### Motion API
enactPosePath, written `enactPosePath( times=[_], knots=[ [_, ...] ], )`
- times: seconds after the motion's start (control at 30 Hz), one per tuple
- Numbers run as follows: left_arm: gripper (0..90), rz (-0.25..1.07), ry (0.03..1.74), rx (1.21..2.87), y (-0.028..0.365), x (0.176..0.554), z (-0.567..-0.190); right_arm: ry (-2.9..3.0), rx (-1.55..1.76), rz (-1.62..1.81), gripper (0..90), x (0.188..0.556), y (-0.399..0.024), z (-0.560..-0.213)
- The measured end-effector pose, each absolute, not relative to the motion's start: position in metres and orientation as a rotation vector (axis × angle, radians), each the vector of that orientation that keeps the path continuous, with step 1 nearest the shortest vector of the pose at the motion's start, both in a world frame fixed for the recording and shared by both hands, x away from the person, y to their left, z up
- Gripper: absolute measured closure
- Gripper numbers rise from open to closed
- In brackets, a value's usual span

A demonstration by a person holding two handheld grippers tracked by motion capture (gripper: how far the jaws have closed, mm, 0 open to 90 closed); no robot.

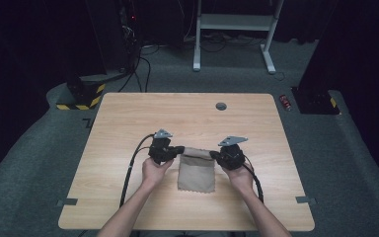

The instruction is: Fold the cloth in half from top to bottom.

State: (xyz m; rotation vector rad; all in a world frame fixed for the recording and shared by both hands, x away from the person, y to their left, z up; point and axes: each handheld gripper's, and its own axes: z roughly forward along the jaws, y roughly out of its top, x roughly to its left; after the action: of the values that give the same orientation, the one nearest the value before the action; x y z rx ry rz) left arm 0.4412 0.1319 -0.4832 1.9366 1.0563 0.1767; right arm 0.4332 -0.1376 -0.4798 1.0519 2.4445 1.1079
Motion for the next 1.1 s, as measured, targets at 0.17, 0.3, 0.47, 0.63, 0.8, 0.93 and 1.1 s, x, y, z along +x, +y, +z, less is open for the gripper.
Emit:
enactPosePath(
  times=[0.17,0.3,0.47,0.63,0.8,0.93,1.1],
  knots=[
    [89.4,0.192,1.049,1.949,0.133,0.435,-0.485,2.444,1.032,1.127,89.1,0.428,-0.137,-0.478],
    [89.4,0.206,1.046,1.946,0.134,0.431,-0.485,2.45,1.02,1.131,89.1,0.425,-0.136,-0.476],
    [89.4,0.222,1.03,1.957,0.136,0.426,-0.484,2.454,1.02,1.148,89.2,0.422,-0.136,-0.476],
    [89.4,0.223,1.024,1.965,0.138,0.421,-0.484,2.46,1.002,1.162,89.2,0.42,-0.135,-0.475],
    [89.4,0.244,0.994,1.974,0.136,0.413,-0.482,2.464,0.994,1.179,89.2,0.417,-0.138,-0.475],
    [89.4,0.258,0.973,1.999,0.133,0.41,-0.481,2.466,0.999,1.188,89.2,0.415,-0.141,-0.475],
    [89.4,0.253,0.966,1.998,0.133,0.407,-0.481,2.472,0.99,1.2,89.1,0.411,-0.143,-0.476]
  ],
)
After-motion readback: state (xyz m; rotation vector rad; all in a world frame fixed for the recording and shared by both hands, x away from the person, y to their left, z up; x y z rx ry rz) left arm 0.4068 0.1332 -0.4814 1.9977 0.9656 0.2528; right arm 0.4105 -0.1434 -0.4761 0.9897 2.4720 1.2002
